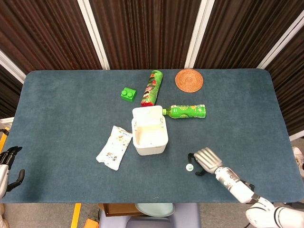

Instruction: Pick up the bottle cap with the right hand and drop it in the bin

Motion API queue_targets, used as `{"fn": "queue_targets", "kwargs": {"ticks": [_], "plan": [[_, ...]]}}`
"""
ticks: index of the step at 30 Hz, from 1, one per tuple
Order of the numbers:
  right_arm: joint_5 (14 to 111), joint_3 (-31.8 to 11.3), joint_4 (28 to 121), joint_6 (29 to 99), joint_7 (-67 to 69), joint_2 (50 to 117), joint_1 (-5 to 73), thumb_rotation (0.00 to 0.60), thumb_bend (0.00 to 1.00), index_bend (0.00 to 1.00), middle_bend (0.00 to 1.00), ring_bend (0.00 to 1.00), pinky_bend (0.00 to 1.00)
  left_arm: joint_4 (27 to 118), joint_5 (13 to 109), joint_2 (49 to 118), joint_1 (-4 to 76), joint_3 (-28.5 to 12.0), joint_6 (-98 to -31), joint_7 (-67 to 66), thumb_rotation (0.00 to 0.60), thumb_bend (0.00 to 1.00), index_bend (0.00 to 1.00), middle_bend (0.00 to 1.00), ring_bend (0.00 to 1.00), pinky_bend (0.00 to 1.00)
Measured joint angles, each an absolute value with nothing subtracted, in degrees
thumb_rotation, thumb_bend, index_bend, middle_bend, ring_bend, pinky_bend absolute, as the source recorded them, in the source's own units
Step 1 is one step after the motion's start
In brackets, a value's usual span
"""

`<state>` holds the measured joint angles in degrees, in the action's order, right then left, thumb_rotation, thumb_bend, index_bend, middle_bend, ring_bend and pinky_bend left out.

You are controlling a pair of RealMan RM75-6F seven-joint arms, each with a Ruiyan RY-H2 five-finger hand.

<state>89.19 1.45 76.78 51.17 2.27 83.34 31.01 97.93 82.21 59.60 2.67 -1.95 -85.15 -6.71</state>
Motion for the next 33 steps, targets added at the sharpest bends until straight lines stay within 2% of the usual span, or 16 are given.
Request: {"fn": "queue_targets", "kwargs": {"ticks": [13, 18, 33], "plan": [[90.05, 2.15, 74.64, 51.13, 6.43, 84.86, 32.5, 0.6, 0.24, 0.59, 0.91, 0.92, 1.0, 97.83, 82.36, 59.52, 2.67, -1.97, -85.09, -6.33, 0.6, 0.46, 0.15, 0.14, 0.19, 0.4], [90.4, 2.43, 73.71, 51.26, 8.23, 85.36, 32.98, 0.6, 0.27, 0.6, 0.92, 0.92, 1.0, 97.84, 82.51, 59.56, 2.7, -1.92, -85.05, -6.43, 0.6, 0.46, 0.15, 0.14, 0.19, 0.4], [90.25, 3.12, 72.89, 52.68, 8.75, 85.34, 32.95, 0.6, 0.3, 0.73, 0.92, 0.93, 1.0, 97.79, 82.61, 59.66, 2.78, -1.87, -84.86, -6.55, 0.6, 0.46, 0.15, 0.15, 0.19, 0.4]]}}
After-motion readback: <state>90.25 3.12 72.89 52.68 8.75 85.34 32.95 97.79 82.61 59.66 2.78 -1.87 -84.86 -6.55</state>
